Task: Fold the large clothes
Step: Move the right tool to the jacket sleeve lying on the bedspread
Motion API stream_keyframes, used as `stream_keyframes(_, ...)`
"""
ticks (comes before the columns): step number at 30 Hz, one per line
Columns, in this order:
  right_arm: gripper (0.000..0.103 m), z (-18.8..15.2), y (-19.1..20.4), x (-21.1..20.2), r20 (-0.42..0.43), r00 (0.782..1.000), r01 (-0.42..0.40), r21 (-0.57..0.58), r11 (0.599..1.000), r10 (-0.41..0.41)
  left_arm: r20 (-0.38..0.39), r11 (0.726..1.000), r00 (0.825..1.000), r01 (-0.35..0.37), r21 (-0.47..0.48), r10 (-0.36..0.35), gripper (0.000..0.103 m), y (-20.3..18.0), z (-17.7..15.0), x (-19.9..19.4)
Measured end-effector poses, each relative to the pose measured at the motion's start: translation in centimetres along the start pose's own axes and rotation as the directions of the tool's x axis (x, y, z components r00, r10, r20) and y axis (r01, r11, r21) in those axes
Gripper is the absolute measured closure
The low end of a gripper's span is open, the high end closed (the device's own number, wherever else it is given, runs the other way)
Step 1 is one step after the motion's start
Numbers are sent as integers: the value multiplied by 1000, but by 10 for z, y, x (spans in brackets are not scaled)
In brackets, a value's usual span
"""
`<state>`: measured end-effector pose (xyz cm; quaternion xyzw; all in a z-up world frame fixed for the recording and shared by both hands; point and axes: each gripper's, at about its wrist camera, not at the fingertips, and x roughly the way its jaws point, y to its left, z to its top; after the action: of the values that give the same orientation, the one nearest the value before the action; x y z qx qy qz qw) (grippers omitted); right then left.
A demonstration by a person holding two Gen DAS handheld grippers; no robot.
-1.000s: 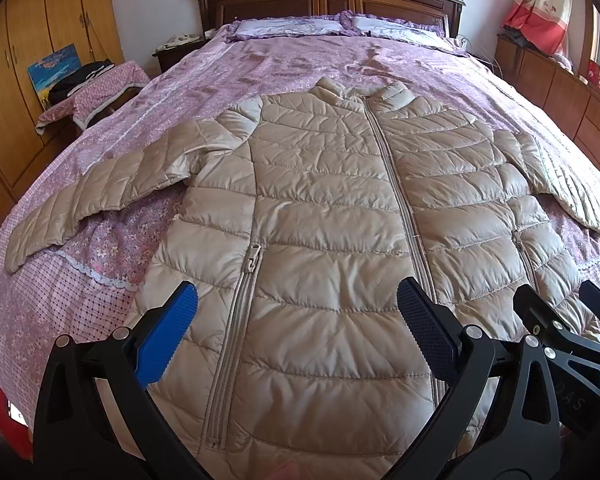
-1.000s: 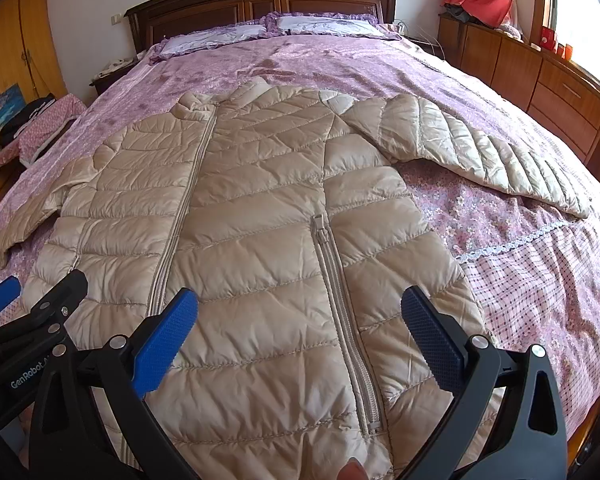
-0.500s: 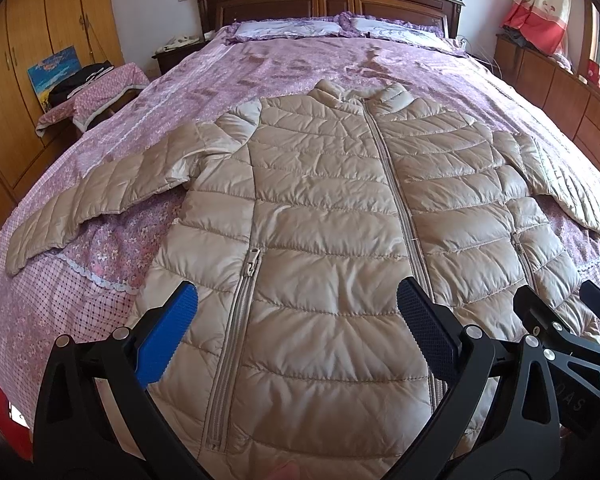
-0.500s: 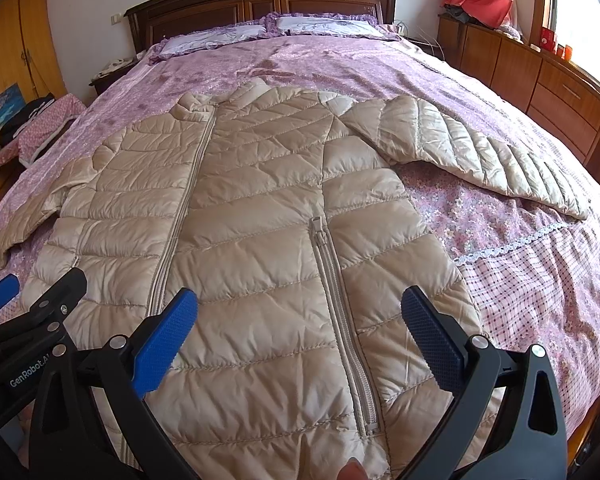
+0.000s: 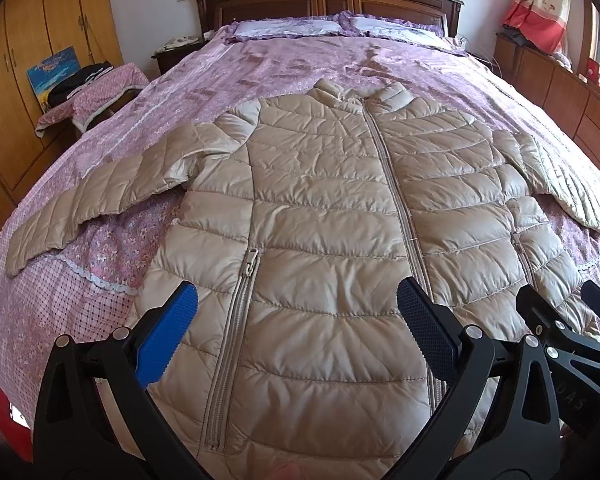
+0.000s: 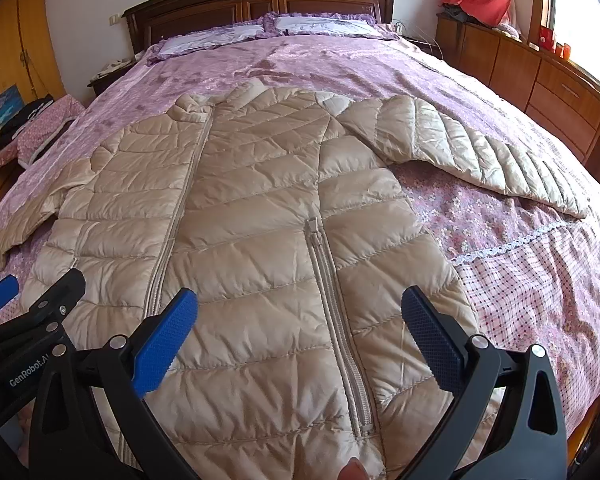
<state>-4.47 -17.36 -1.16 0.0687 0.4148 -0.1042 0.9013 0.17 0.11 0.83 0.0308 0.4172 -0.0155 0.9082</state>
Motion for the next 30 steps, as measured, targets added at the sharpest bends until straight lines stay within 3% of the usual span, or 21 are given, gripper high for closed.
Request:
stream_keyframes(13, 5, 13, -41, 1, 19, 999, 25, 55, 998, -26, -18, 999, 999, 34, 17, -33, 4, -12, 15, 5)
stream_keyframes(20, 5, 32, -99, 5, 47, 993, 104, 99, 990, -109, -33, 997, 998, 53, 47, -52, 4, -27, 24, 12)
stream_keyframes(30, 5, 50, -207, 41, -21, 970, 241, 237, 941, -243, -84, 995, 994, 78, 59, -73, 4, -45, 26, 28)
